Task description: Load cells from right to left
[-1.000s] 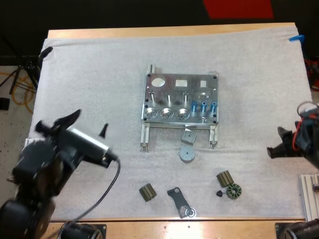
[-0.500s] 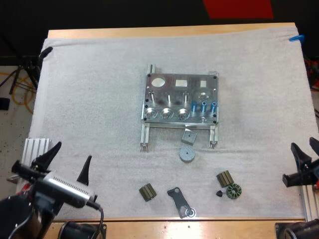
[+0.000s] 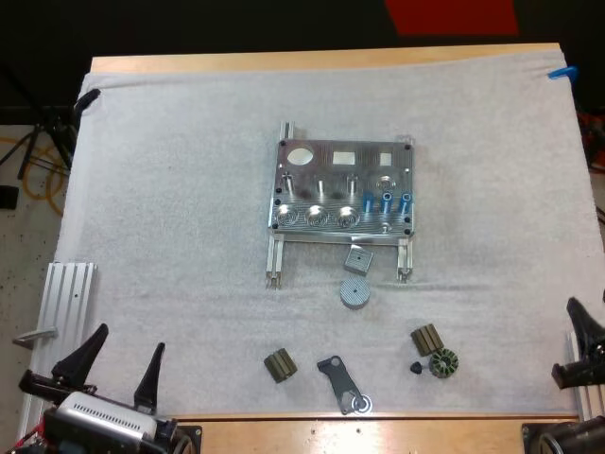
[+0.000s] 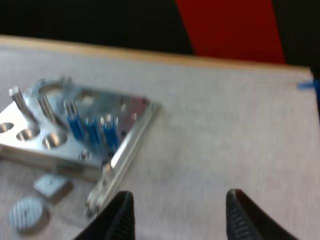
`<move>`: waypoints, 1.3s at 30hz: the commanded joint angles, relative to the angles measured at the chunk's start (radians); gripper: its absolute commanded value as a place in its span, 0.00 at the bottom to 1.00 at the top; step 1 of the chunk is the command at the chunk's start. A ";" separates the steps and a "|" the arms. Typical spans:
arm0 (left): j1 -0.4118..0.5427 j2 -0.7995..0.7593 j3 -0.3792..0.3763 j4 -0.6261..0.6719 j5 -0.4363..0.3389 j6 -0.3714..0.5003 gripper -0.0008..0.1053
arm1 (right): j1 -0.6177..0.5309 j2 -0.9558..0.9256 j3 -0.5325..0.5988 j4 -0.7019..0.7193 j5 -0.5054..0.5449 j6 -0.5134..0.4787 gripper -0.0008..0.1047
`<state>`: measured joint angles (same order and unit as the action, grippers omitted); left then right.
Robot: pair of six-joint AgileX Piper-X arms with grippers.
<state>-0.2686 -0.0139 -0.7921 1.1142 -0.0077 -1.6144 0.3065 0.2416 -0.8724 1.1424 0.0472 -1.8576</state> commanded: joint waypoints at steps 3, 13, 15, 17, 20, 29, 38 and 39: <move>-0.001 -0.145 0.014 0.037 -0.022 -0.035 0.60 | -0.003 -0.023 0.003 0.057 -0.006 0.040 0.40; 0.001 -0.139 0.038 0.100 -0.026 -0.048 0.60 | -0.003 -0.207 0.051 0.059 0.006 0.139 0.40; 0.001 -0.139 0.051 0.083 -0.026 -0.048 0.60 | -0.003 -0.246 0.072 0.059 0.015 0.165 0.40; 0.001 -0.139 0.068 0.064 -0.026 -0.048 0.60 | -0.003 -0.287 0.094 0.059 0.036 0.200 0.40; 0.001 -0.139 0.094 0.024 -0.023 -0.048 0.60 | -0.001 -0.291 0.109 0.069 0.056 0.213 0.40; 0.001 -0.139 0.204 -0.066 -0.009 -0.046 0.60 | 0.000 -0.294 0.223 -0.047 0.062 0.192 0.40; 0.001 -0.137 0.263 -0.069 0.020 -0.040 0.60 | 0.000 -0.294 0.319 -0.085 -0.055 0.157 0.40; 0.001 -0.137 0.263 -0.069 0.020 -0.040 0.60 | 0.000 -0.294 0.328 -0.085 -0.061 0.139 0.40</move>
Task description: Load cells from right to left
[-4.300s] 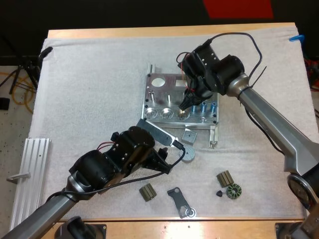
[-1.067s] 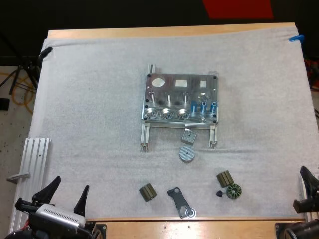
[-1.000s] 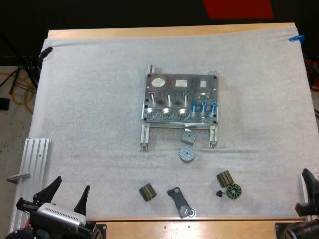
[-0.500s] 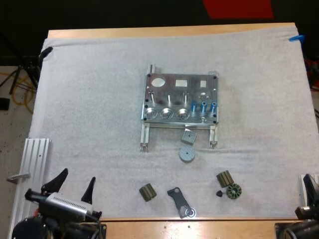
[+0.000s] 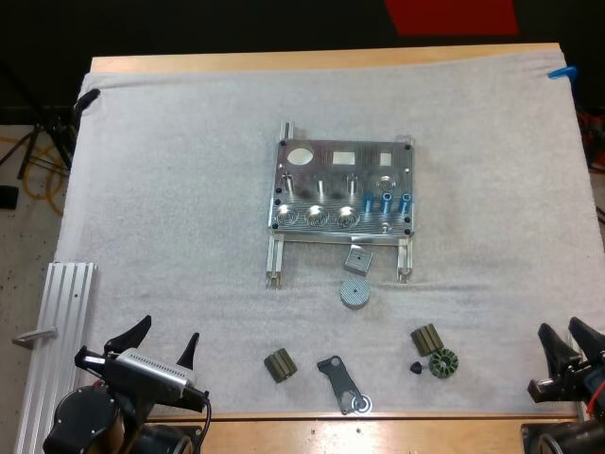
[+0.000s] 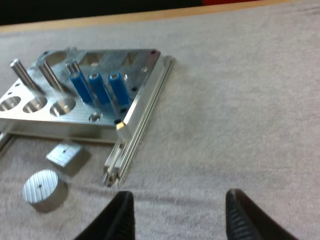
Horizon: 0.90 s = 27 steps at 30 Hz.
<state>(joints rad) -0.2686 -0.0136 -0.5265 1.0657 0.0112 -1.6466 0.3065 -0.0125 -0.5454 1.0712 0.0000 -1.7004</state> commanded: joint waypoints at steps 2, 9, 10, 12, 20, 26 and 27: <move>0.001 -0.138 -0.003 -0.021 0.001 -0.008 0.60 | 0.000 -0.040 0.010 -0.024 -0.017 -0.032 0.40; 0.001 -0.138 -0.003 -0.021 0.001 -0.008 0.60 | 0.000 -0.040 0.012 -0.031 -0.020 -0.032 0.40; 0.001 -0.138 -0.003 -0.021 0.001 -0.008 0.60 | 0.000 -0.040 0.012 -0.031 -0.020 -0.032 0.40; 0.001 -0.138 -0.003 -0.021 0.001 -0.008 0.60 | 0.000 -0.040 0.012 -0.031 -0.020 -0.032 0.40; 0.001 -0.138 -0.003 -0.021 0.001 -0.008 0.60 | 0.000 -0.040 0.012 -0.031 -0.012 -0.032 0.40; 0.001 -0.138 -0.003 -0.021 0.001 -0.008 0.60 | 0.000 -0.040 0.012 -0.031 -0.012 -0.032 0.40; 0.001 -0.138 -0.003 -0.021 0.001 -0.008 0.60 | 0.000 -0.040 0.012 -0.031 -0.012 -0.032 0.40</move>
